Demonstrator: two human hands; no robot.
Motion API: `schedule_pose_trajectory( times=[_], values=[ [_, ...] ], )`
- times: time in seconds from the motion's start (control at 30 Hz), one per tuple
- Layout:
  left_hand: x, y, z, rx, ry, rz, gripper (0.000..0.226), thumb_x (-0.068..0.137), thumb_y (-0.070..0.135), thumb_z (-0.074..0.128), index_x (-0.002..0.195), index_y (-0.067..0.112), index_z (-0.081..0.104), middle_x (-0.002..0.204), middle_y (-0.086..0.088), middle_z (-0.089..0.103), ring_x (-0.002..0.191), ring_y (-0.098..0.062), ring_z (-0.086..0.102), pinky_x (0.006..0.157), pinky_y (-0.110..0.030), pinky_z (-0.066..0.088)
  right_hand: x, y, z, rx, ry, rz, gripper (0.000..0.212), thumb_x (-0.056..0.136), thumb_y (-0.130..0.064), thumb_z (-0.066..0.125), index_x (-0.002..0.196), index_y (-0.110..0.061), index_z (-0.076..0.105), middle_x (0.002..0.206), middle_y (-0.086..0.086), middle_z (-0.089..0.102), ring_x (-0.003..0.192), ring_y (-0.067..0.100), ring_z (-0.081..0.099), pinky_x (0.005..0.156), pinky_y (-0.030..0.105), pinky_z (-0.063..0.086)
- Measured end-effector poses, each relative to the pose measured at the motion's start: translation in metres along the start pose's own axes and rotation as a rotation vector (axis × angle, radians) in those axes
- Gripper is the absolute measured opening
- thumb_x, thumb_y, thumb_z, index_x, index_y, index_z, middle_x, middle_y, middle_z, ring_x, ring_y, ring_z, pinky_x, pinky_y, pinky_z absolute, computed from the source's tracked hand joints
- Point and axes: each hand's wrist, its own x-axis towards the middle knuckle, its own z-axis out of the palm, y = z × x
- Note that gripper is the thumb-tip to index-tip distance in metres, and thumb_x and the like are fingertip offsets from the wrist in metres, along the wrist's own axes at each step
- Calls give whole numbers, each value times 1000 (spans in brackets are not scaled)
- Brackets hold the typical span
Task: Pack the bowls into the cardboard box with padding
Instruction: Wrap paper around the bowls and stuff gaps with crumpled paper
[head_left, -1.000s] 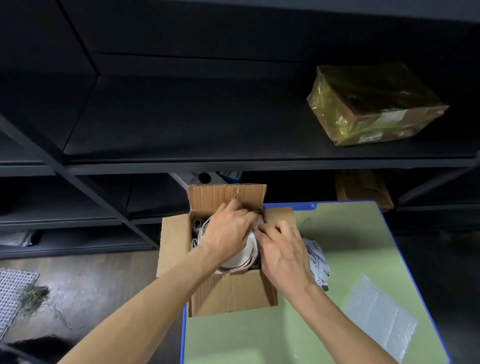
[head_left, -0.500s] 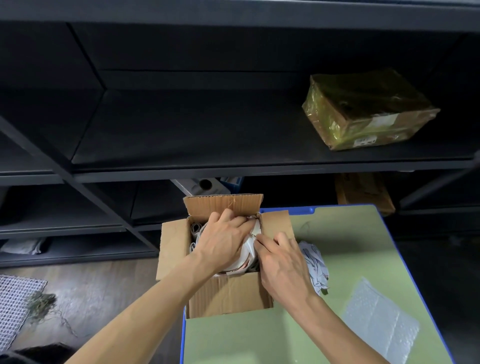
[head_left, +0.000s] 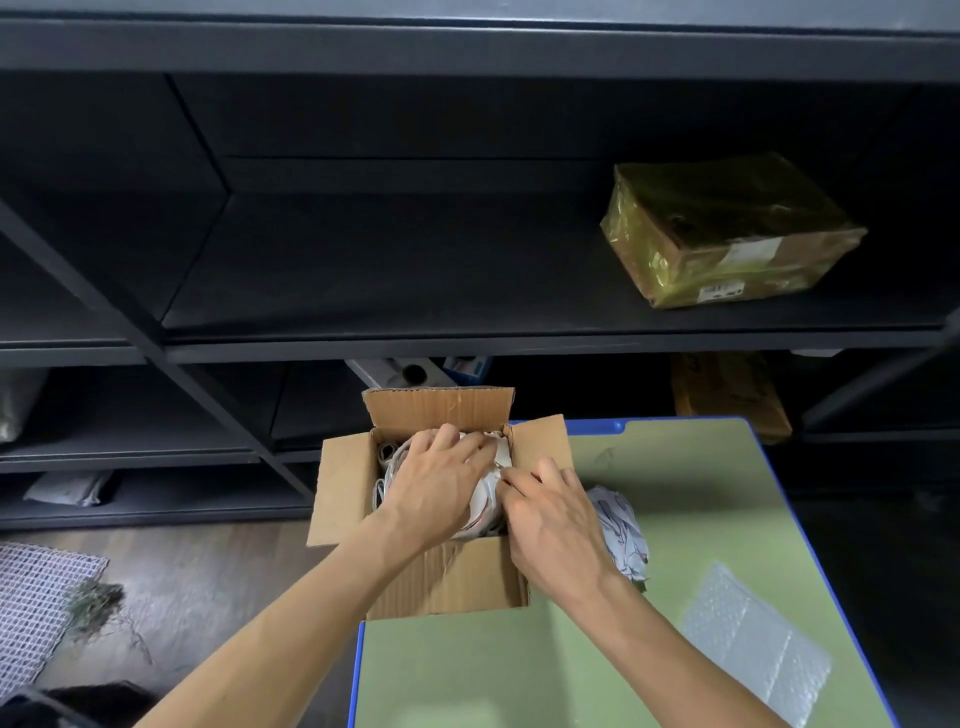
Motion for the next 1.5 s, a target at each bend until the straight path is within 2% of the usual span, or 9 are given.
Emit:
schedule_pose_trajectory(
  times=[0.17, 0.3, 0.5, 0.63, 0.83, 0.97, 1.13, 1.3, 1.5],
  values=[
    [-7, 1, -13, -176, 116, -107, 57, 75, 3, 55, 127, 25, 65, 124, 14, 66, 94, -18, 51, 73, -29, 37, -10, 13, -6, 61, 41, -48, 20, 73, -7, 67, 89, -19, 72, 109, -10, 68, 92, 21, 51, 74, 31, 40],
    [-14, 21, -32, -328, 260, -181, 44, 86, 17, 37, 111, 21, 73, 105, 7, 71, 89, -22, 57, 73, -34, 44, -17, 23, -15, 166, 104, -47, 23, 79, -10, 67, 99, -18, 74, 110, -11, 67, 97, 19, 54, 74, 30, 42],
    [-21, 76, -31, -470, 256, -158, 25, 99, 27, 45, 103, 20, 68, 88, 3, 63, 80, -22, 51, 72, -41, 45, -33, 47, -24, 249, 145, -59, 16, 86, -12, 60, 96, -17, 70, 103, -11, 63, 93, 21, 55, 75, 36, 49],
    [-27, 112, -27, -532, 306, -217, 12, 101, 24, 50, 103, 20, 61, 85, 4, 58, 77, -20, 49, 70, -35, 44, -52, 69, -22, 308, 162, -37, 14, 93, -16, 55, 98, -21, 67, 99, -13, 60, 92, 18, 54, 77, 33, 49],
    [-32, 153, -18, -631, 203, -159, 12, 101, 27, 49, 106, 25, 59, 85, 8, 59, 79, -15, 57, 61, -29, 44, -80, 106, -7, 333, 135, 53, 11, 92, -16, 62, 97, -24, 67, 97, -13, 59, 93, 15, 55, 67, 29, 50],
    [-22, 173, -1, -620, 120, -130, 18, 99, 24, 48, 112, 26, 59, 94, 7, 63, 86, -17, 59, 66, -33, 49, -95, 134, 16, 300, 56, 91, 14, 90, -17, 63, 101, -24, 69, 96, -11, 62, 87, 19, 57, 64, 31, 49],
    [-26, 186, 33, -501, -111, -168, 30, 99, 32, 39, 123, 26, 58, 113, 6, 57, 100, -18, 56, 79, -33, 50, -96, 153, 43, 314, -126, 91, 28, 94, -20, 56, 119, -21, 68, 117, -6, 66, 108, 23, 59, 86, 33, 48],
    [-45, 183, 48, -478, -272, -353, 39, 101, 33, 39, 138, 26, 47, 127, 3, 50, 102, -25, 62, 82, -37, 51, -71, 144, 61, 304, -291, -73, 42, 97, -24, 52, 138, -17, 56, 133, 3, 61, 124, 27, 54, 100, 39, 45],
    [-66, 184, 48, -502, -255, -484, 47, 99, 34, 35, 145, 25, 39, 137, -1, 45, 102, -33, 62, 81, -43, 52, -32, 128, 72, 262, -391, -177, 52, 99, -28, 50, 149, -20, 40, 140, 6, 50, 125, 28, 49, 103, 38, 43]
  ],
)
